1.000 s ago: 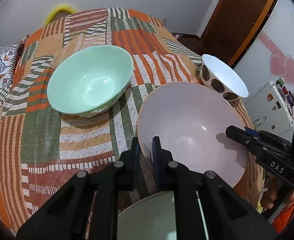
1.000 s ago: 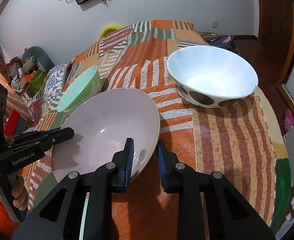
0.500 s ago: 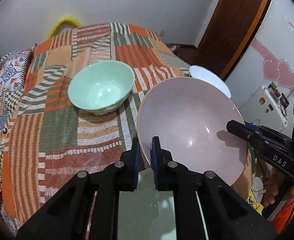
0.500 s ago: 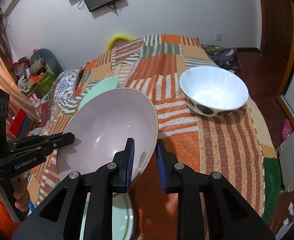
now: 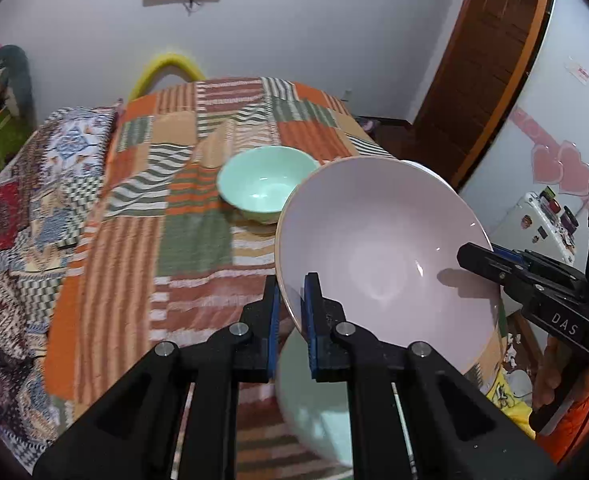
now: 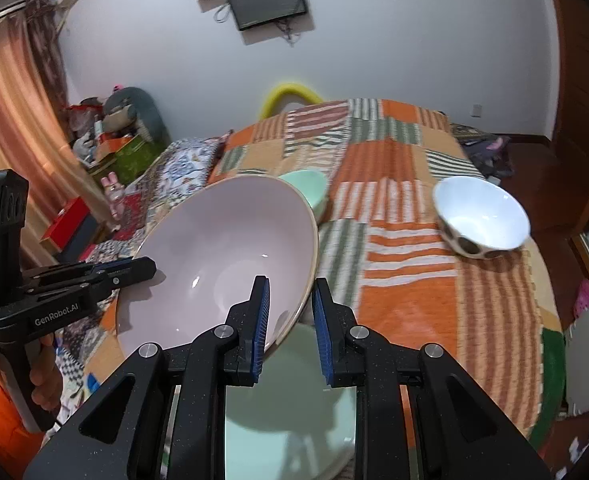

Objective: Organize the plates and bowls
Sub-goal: 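Lift the pink bowl with the right gripper and lower it onto the plates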

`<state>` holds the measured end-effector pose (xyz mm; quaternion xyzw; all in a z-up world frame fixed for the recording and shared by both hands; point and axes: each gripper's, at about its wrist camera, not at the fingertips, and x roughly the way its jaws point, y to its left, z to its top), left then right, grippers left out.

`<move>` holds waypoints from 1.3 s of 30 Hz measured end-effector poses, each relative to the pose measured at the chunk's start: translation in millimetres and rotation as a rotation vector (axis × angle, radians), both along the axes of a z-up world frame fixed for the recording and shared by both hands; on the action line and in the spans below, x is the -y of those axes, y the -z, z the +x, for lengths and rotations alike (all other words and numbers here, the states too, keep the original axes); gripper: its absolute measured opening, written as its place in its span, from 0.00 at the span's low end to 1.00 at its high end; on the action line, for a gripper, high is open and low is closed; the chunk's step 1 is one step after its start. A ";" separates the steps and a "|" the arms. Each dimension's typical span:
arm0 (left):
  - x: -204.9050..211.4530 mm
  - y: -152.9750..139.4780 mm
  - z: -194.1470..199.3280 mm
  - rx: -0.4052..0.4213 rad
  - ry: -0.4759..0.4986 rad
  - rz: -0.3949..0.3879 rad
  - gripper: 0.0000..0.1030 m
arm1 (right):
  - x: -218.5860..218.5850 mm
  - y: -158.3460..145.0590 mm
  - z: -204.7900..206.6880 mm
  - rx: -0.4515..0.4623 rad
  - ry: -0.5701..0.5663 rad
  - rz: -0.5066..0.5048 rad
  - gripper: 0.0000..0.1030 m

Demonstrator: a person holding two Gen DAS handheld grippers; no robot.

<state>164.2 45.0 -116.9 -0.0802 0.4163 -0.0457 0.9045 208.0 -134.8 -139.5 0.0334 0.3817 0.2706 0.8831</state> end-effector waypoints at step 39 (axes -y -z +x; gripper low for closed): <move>-120.8 96.8 -94.7 -0.169 -0.300 -0.028 0.10 | -146.0 80.8 -31.5 -0.186 -0.299 -0.118 0.19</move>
